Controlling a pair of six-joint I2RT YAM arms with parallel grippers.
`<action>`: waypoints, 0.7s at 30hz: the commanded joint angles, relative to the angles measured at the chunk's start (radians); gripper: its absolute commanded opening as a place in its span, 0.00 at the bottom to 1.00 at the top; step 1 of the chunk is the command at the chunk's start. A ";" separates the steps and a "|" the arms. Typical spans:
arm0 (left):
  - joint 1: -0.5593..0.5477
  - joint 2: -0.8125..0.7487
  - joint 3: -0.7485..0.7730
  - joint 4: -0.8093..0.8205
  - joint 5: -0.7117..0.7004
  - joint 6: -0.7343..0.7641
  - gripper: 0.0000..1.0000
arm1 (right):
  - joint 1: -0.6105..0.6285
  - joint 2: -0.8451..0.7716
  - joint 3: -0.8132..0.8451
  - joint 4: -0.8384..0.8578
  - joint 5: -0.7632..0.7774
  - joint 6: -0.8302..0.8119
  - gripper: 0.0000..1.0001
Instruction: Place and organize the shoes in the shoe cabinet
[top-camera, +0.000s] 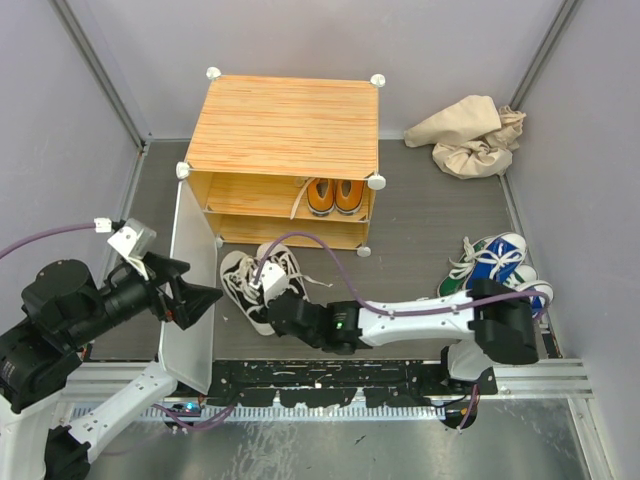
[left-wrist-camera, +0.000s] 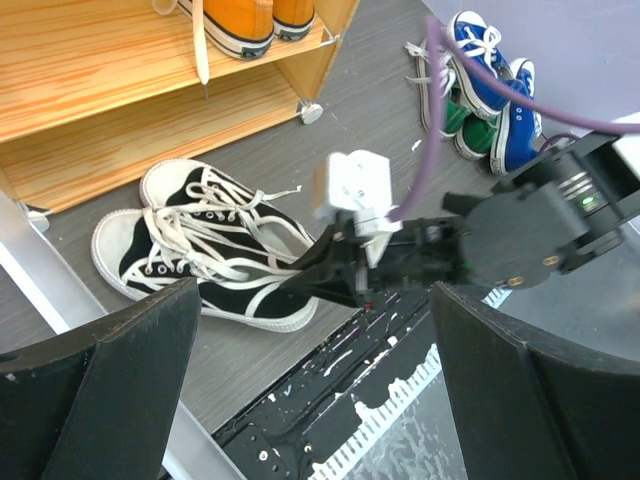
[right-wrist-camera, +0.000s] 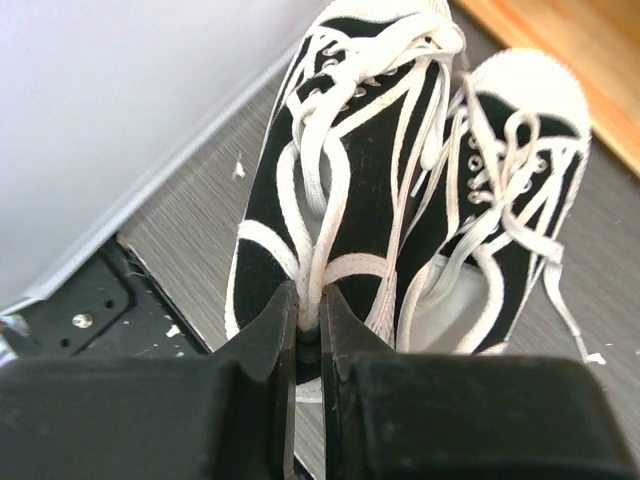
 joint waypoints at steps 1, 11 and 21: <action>-0.002 0.010 0.044 0.038 0.002 -0.003 0.98 | 0.008 -0.154 0.090 0.040 0.082 -0.036 0.01; -0.001 0.013 0.051 0.045 0.008 -0.009 0.98 | 0.000 -0.240 0.121 0.059 0.187 -0.098 0.01; -0.002 0.032 0.117 0.064 0.033 -0.014 0.98 | -0.110 -0.148 0.184 0.272 0.254 -0.153 0.01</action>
